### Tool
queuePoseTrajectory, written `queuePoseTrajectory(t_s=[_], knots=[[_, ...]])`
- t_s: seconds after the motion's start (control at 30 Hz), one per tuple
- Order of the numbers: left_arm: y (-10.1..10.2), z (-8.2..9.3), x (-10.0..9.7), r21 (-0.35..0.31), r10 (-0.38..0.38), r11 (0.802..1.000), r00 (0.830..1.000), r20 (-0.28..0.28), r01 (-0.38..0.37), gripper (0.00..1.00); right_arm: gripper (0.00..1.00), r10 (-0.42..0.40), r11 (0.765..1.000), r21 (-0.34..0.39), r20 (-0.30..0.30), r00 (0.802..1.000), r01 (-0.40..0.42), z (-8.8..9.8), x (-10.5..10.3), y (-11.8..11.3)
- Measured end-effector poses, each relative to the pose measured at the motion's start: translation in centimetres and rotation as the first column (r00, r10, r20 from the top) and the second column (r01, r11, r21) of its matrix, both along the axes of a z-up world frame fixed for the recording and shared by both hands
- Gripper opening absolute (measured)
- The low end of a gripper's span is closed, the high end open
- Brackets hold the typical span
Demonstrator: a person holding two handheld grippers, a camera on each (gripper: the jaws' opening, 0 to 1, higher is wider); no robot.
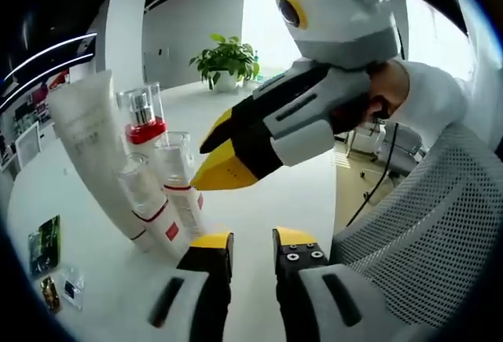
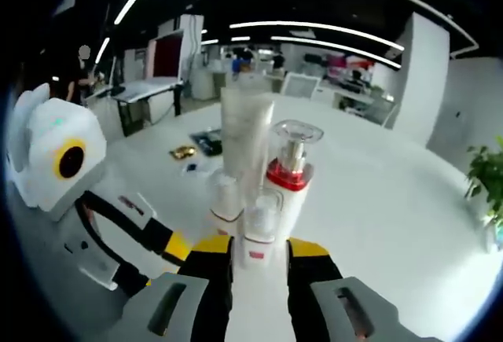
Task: Arrange the skincare products in the storage area until every visible bottle or jar stands upright without overlapping.
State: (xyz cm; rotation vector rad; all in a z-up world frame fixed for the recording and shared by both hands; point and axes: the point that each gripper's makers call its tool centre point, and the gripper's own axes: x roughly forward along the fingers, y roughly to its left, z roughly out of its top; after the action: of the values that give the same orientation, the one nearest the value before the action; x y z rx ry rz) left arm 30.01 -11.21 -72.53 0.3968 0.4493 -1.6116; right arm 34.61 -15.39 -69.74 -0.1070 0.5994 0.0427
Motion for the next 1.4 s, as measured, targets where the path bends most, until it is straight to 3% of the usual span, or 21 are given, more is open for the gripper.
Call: queuePoseTrajectory(t_s=[0.13, 0.43, 1.0, 1.4], knots=[[0.1, -0.1, 0.0, 0.006, 0.000, 1.000, 1.000, 0.000, 0.000, 0.17, 0.17, 0.030, 0.999, 0.014, -0.066, 0.997, -0.029, -2.7, -0.9, -0.2], [0.2, -0.4, 0.2, 0.017, 0.005, 1.000, 1.000, 0.003, -0.005, 0.18, 0.13, 0.065, 0.997, 0.036, -0.102, 0.993, -0.062, -6.3, -0.6, -0.8], [0.4, -0.8, 0.4, 0.027, 0.013, 1.000, 1.000, -0.006, -0.013, 0.17, 0.05, 0.097, 0.995, 0.020, -0.147, 0.984, -0.095, -9.2, 0.4, -0.4], [0.4, -0.8, 0.4, 0.028, 0.012, 1.000, 1.000, -0.010, -0.012, 0.17, 0.02, 0.109, 0.994, 0.023, -0.139, 0.984, -0.107, -9.1, 1.1, 0.0]])
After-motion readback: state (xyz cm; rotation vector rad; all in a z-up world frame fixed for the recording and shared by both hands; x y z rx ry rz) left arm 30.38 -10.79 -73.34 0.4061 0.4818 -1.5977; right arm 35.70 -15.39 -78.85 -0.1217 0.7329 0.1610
